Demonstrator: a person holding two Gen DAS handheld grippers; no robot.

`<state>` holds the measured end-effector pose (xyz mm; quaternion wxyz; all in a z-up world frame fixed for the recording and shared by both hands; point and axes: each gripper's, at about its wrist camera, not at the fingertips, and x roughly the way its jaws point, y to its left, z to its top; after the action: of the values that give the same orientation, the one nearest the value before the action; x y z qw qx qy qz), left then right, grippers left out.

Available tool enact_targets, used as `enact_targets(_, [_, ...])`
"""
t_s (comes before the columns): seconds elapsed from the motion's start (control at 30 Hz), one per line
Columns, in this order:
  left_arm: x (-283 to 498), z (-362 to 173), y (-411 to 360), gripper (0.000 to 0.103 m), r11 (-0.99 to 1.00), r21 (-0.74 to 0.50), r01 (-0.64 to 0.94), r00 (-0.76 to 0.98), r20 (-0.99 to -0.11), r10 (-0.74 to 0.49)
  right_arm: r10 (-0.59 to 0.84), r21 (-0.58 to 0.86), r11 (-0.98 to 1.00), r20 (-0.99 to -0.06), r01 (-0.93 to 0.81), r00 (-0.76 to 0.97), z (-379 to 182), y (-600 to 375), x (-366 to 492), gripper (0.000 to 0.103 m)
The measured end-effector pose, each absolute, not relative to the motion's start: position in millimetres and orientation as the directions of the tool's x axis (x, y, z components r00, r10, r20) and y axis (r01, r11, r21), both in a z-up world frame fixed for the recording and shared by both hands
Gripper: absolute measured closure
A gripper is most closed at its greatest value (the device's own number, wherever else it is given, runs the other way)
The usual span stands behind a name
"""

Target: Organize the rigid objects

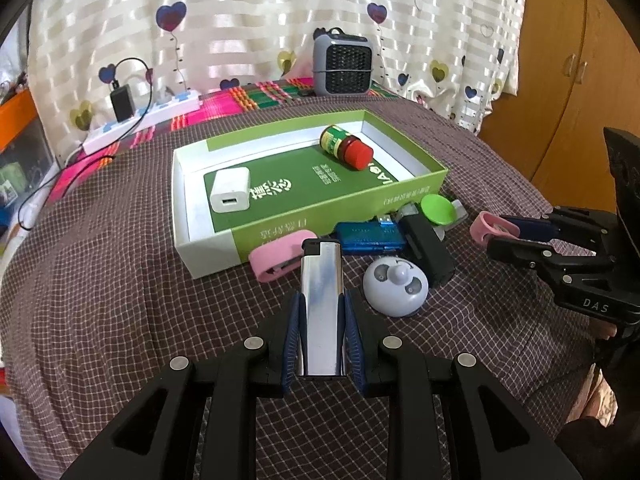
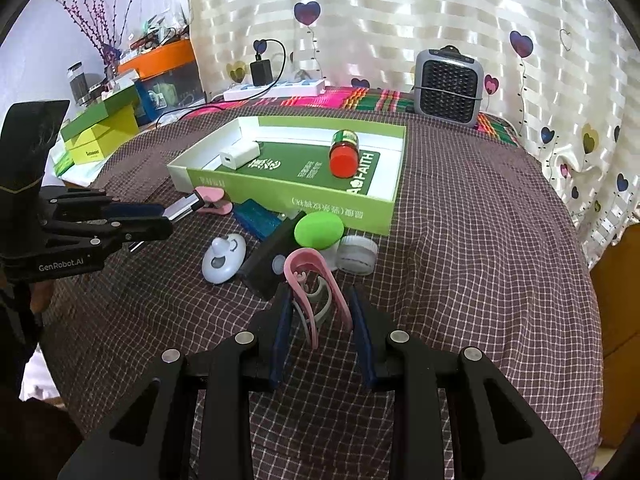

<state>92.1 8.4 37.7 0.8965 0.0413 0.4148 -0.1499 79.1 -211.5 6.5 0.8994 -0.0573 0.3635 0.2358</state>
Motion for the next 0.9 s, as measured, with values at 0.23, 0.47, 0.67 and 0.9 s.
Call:
enact_targets(0.23, [100.8,45.7,10.6,0.081,0.954,-0.047,0.297,0.624,-0.747,-0.231,0.377,0.058,0.887,-0.664,-0.458,0.646,17.2,-214.5,85.4,0.073])
enact_targets(0.47, [109.6,54.9,12.9,0.081,0.957,-0.041,0.289,0.637,-0.738,-0.224,0.371,0.05,0.891,-0.653,-0.451,0.66,26.2,-214.4,94.3,0.073])
enact_targets(0.67, [122.6,60.1,13.3,0.081,0.959,-0.039,0.281,0.646,-0.732,-0.219,0.368,0.05,0.894,-0.648,-0.445,0.667,33.3,-212.9,106.4,0.073])
enact_targets(0.9, [148.0,61.6,13.4,0.081,0.962,-0.06,0.267,0.644,-0.731,-0.224,0.328,0.027,0.909,-0.661,-0.415,0.675,39.2,-209.0,130.0,0.073])
